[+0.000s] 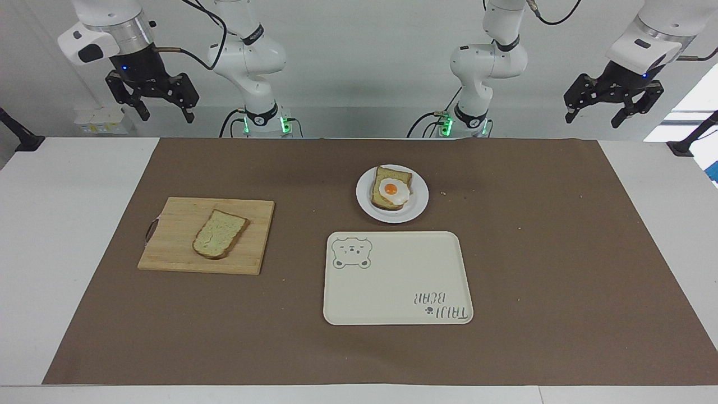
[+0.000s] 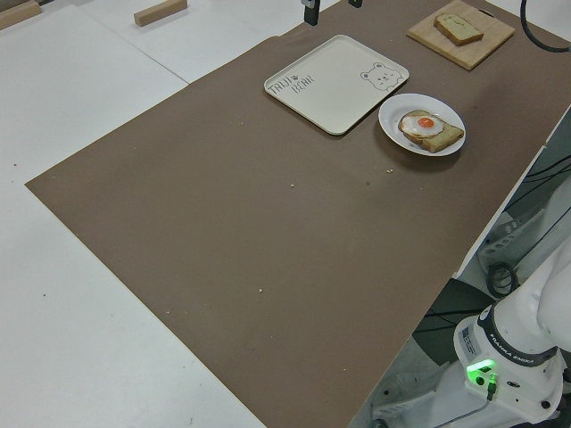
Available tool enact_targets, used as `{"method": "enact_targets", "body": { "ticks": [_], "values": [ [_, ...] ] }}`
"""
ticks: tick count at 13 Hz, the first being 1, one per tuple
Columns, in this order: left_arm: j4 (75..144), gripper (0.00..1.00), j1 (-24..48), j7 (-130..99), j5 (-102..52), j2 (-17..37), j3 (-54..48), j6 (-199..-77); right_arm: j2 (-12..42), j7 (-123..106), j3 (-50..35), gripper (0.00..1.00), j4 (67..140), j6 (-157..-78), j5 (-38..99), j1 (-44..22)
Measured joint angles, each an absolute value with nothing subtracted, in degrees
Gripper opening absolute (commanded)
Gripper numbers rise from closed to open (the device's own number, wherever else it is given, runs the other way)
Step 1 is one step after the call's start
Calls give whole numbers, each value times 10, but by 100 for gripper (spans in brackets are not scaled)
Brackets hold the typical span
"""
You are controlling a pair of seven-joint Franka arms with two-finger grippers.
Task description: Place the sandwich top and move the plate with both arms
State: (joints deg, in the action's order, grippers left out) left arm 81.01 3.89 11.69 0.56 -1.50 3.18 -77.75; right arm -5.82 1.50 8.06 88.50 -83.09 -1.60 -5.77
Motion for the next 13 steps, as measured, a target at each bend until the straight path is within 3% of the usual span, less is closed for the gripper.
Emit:
{"method": "enact_targets", "body": {
  "ticks": [6, 13],
  "values": [
    [810, 100, 39, 117, 6, -15, 32, -777, -63, 15, 81, 100, 900, -841, -16, -58],
    [810, 100, 39, 117, 6, -15, 32, -777, -63, 15, 81, 100, 964, -926, -16, -56]
  ]
}}
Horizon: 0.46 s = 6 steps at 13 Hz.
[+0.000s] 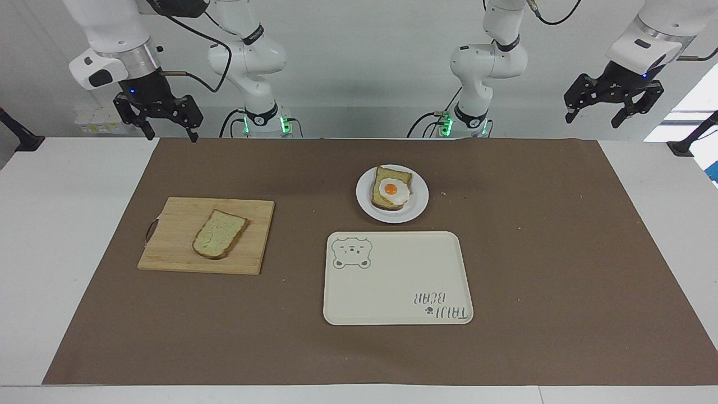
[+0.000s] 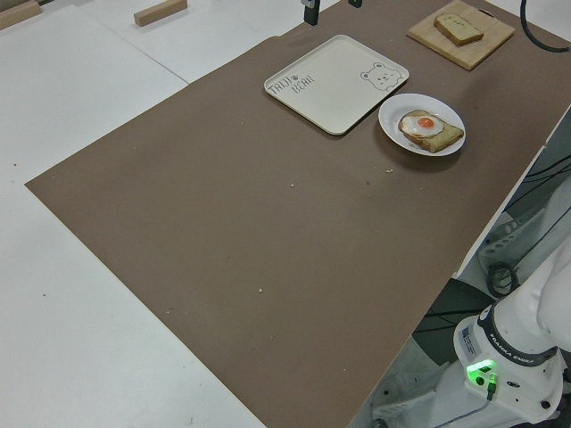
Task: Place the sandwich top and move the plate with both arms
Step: 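Move the right gripper over the bread slice on the cutting board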
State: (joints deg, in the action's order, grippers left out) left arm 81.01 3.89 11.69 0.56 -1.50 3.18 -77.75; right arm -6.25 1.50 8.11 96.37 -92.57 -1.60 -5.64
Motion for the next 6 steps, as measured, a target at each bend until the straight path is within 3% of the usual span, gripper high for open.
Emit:
{"method": "enact_targets", "body": {
  "ticks": [6],
  "values": [
    [810, 100, 39, 117, 6, -15, 32, -777, -47, 15, 84, 100, 1036, -1009, -16, -47]
  ]
}}
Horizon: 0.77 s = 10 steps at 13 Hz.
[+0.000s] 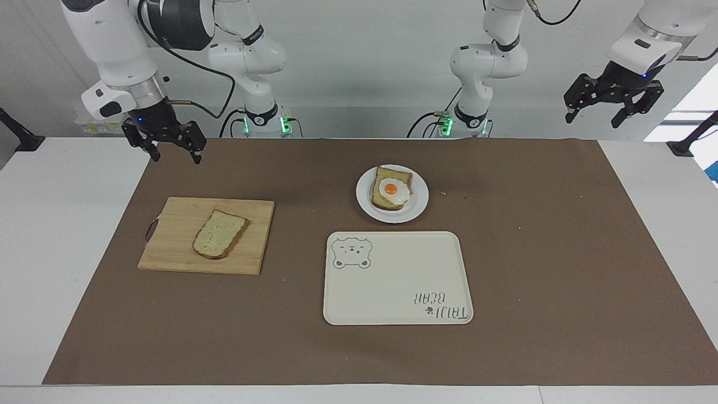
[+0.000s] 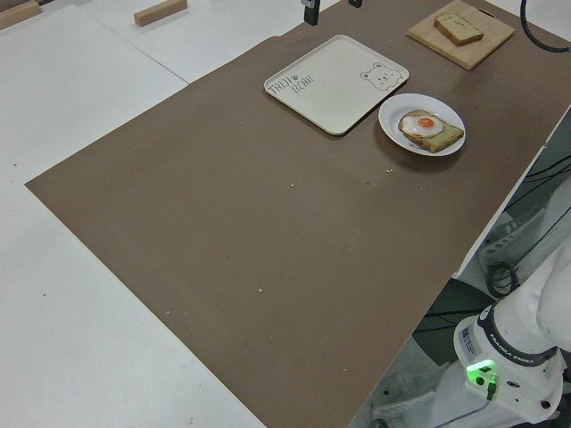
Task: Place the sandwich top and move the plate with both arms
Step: 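Move the right gripper over the bread slice on the cutting board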
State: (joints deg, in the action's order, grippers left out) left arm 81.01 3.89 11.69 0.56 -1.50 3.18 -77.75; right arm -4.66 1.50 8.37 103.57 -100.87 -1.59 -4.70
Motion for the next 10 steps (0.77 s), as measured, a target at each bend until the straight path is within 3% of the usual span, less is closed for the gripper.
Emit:
{"method": "enact_targets", "body": {
  "ticks": [10],
  "values": [
    [810, 100, 39, 117, 6, -15, 32, -777, 64, 14, 85, 100, 1084, -1150, 44, -5]
  ]
}}
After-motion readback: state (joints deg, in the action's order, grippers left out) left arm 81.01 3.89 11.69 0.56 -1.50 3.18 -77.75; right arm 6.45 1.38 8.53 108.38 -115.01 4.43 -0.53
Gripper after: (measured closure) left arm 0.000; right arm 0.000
